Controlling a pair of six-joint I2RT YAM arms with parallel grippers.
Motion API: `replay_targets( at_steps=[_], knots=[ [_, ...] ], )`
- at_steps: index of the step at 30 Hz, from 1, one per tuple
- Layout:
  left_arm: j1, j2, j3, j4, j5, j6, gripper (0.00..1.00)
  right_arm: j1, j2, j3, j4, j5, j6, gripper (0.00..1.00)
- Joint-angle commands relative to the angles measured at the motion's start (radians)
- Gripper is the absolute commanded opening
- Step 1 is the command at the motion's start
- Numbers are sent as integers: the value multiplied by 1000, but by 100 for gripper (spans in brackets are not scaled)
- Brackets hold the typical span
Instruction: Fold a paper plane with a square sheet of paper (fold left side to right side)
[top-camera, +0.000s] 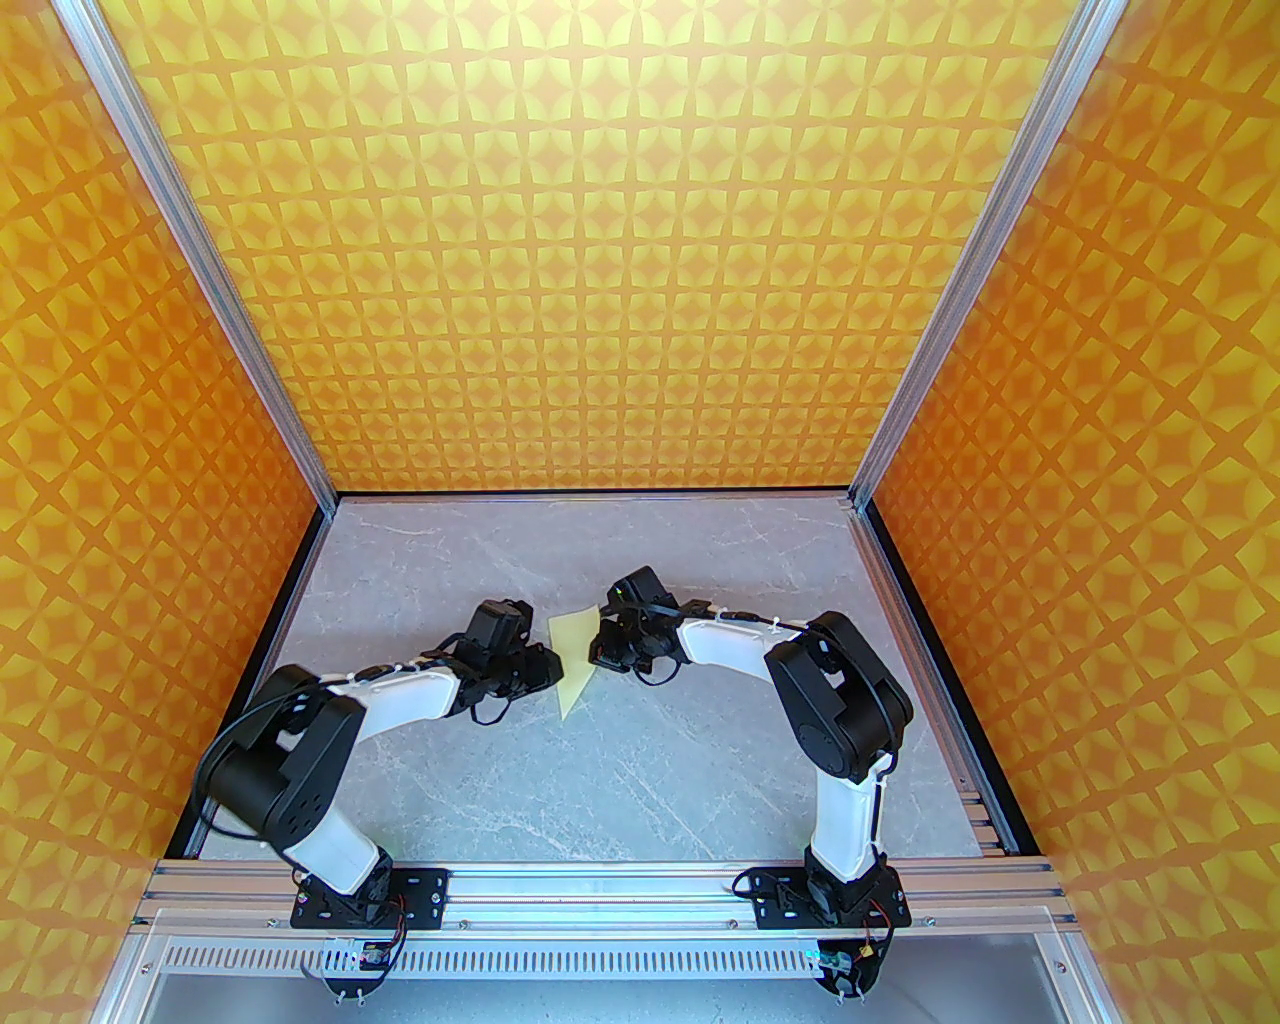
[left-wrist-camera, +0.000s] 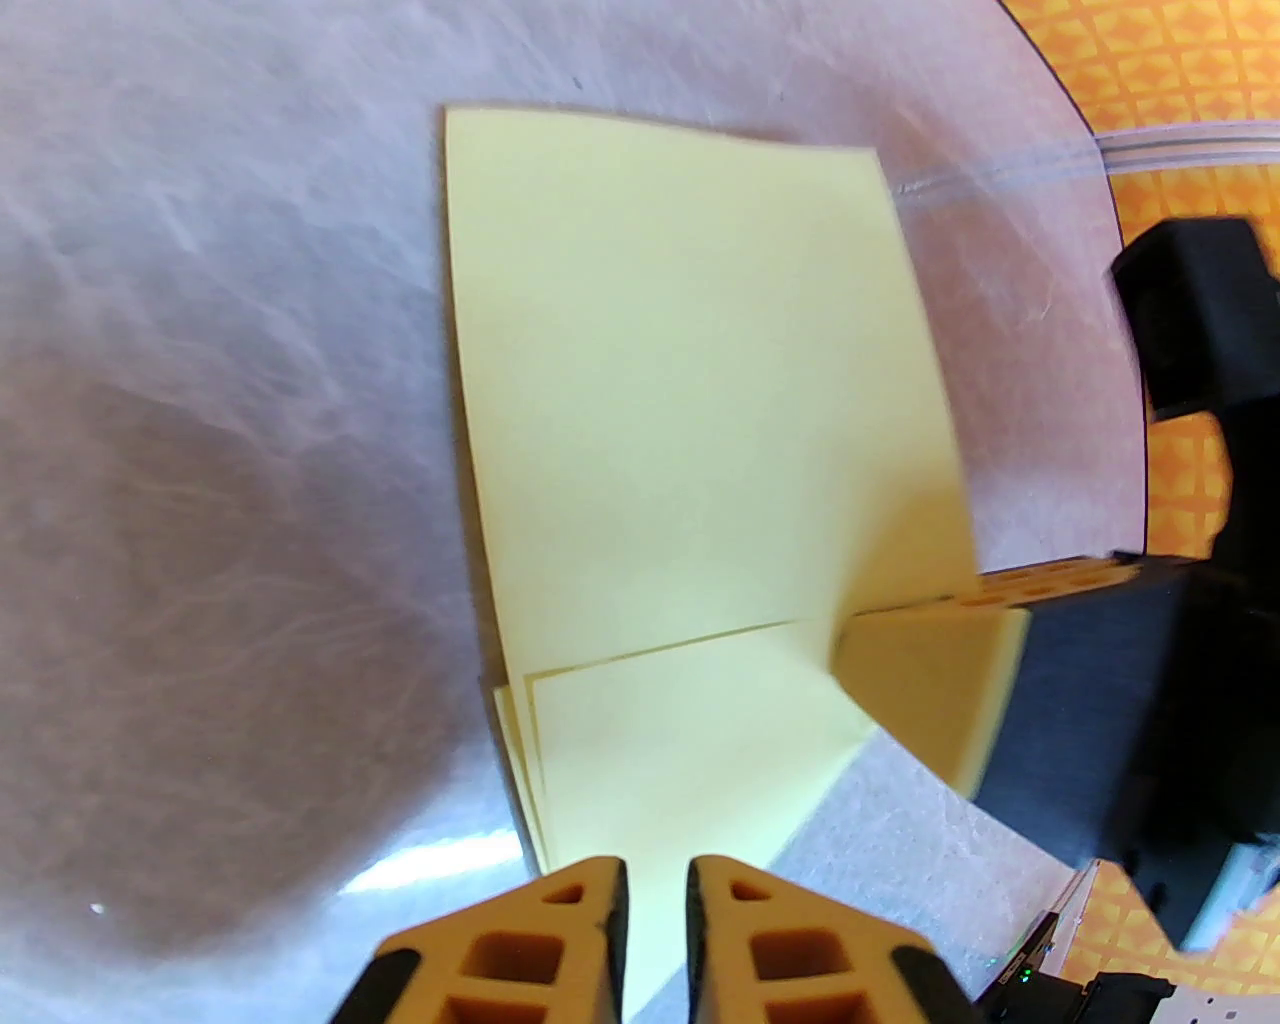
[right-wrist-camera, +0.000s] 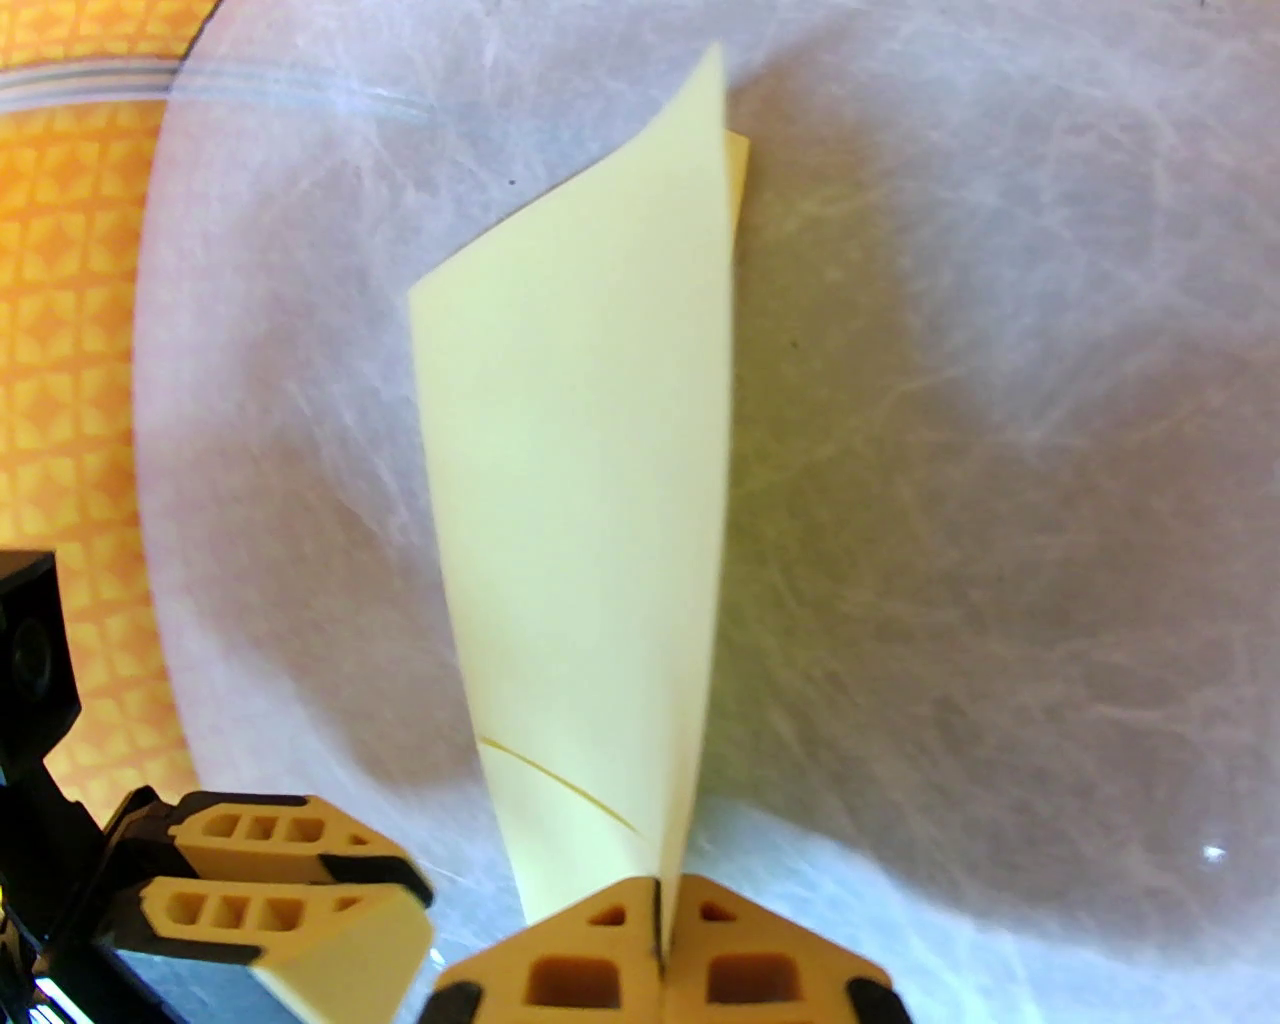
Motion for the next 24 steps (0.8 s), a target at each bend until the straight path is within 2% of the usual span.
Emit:
replay_targets(
  at_steps=[1,8,13,16,24],
  knots=[
    [-13,42,39,26,29,13,15,-6,-11,18,-116,36,-75,0],
    [-21,102,59,21,27,-3,12,-6,-20,-2,-81,20,-58,0],
    [-54,140,91,-47,-18,-4,8,-6,-55,-15,-65,24,-55,12],
    [-61,152,99,-81,-45,-5,7,-10,-77,-11,-74,43,-59,12],
    [-74,177,127,-142,-74,6,7,-12,-98,8,-122,85,-81,22]
  ],
)
